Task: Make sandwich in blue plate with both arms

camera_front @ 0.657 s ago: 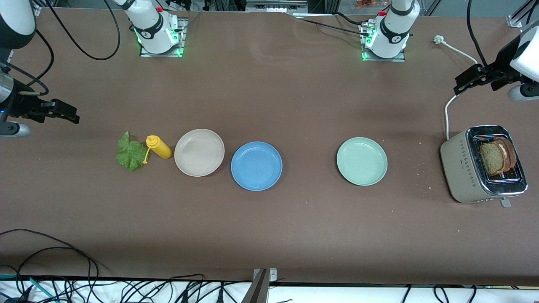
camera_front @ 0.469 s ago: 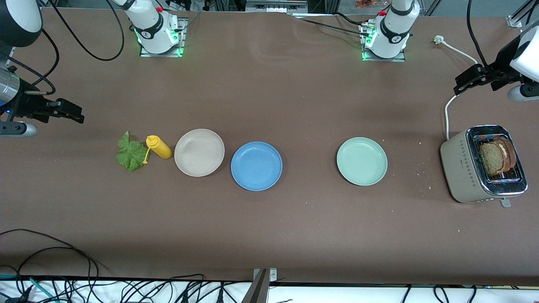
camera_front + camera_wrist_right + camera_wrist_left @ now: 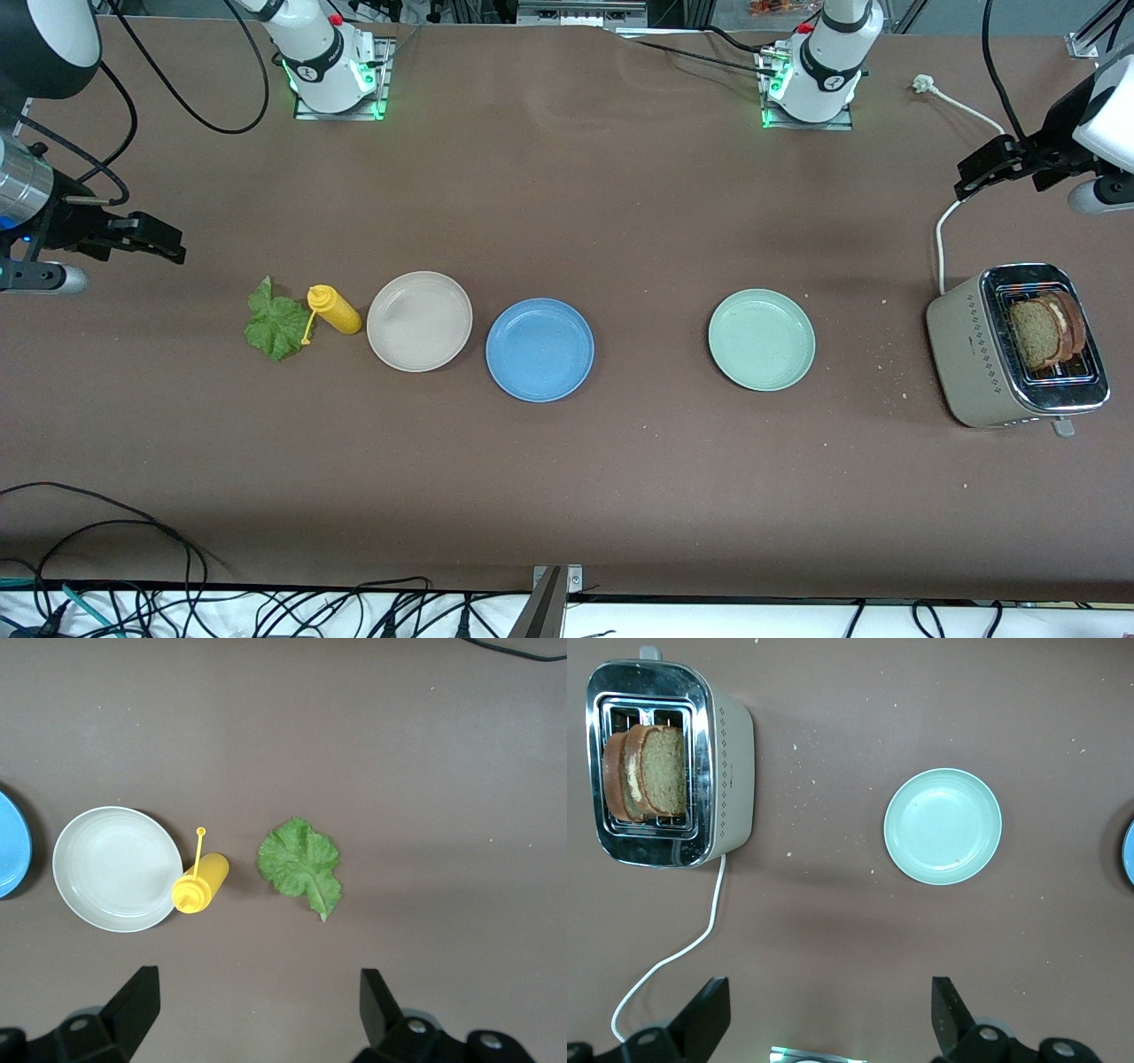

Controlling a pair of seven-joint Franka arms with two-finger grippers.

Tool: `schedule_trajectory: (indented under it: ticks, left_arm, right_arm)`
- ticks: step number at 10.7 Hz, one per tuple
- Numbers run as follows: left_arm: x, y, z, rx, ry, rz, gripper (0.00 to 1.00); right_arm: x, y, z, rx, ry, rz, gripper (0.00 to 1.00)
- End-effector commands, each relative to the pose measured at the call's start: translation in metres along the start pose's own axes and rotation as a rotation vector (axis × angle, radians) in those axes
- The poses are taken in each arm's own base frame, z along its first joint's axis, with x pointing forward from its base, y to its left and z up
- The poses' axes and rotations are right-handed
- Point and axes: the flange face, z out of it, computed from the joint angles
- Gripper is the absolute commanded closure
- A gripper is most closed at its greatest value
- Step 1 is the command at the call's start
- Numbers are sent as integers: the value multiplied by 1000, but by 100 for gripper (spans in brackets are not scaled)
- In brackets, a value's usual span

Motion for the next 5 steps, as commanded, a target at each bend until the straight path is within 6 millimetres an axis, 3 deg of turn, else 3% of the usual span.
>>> schedule_trajectory:
  ticks: [1, 5]
  left_arm:
    - [0, 5, -8, -9, -3, 19, 0]
    - [0, 6, -8, -10, -3, 20, 0]
  right_arm:
    - [5, 10, -3, -8, -11, 27, 0]
    - [6, 14, -3, -6, -13, 35, 0]
